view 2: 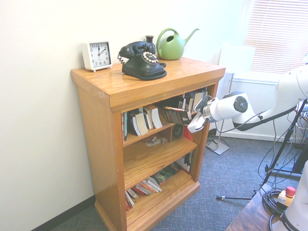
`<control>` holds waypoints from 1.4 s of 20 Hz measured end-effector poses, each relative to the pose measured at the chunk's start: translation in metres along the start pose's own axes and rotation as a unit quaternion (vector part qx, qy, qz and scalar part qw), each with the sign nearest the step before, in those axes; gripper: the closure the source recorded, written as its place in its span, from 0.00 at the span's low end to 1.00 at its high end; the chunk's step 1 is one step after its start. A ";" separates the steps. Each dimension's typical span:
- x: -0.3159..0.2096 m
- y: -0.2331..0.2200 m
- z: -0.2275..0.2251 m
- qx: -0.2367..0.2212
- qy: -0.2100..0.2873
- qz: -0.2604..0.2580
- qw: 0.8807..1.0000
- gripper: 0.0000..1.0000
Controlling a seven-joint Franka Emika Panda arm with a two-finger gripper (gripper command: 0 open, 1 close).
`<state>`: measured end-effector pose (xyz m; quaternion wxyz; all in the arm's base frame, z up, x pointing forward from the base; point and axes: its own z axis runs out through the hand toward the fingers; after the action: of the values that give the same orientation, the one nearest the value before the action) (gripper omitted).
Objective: Organize the shelf
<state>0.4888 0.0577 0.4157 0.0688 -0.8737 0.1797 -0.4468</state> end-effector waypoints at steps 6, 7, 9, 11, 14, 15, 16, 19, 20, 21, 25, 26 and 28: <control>-0.008 -0.015 0.034 0.004 0.009 0.013 1.000 1.00; -0.009 -0.017 0.040 0.004 0.010 0.016 1.000 1.00; -0.008 -0.021 0.052 0.005 0.013 0.021 1.000 1.00; -0.005 -0.026 0.062 0.005 0.017 0.028 0.999 1.00; 0.002 -0.029 0.076 0.007 0.019 0.036 0.999 1.00; 0.004 -0.030 0.081 0.007 0.020 0.038 0.999 1.00; 0.006 -0.032 0.085 0.008 0.021 0.039 0.999 1.00; 0.011 -0.035 0.099 0.010 0.021 0.042 0.999 1.00; 0.013 -0.036 0.104 0.010 0.022 0.042 0.999 1.00; 0.013 -0.038 0.108 0.010 0.021 0.043 0.999 0.00; 0.015 -0.042 0.118 0.011 0.023 0.047 0.999 0.00; 0.015 -0.043 0.119 0.011 0.023 0.048 0.999 0.00; 0.015 -0.044 0.120 0.010 0.023 0.048 0.999 0.00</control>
<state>0.6045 0.0875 0.3688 0.0951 -0.8529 0.2187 -0.4645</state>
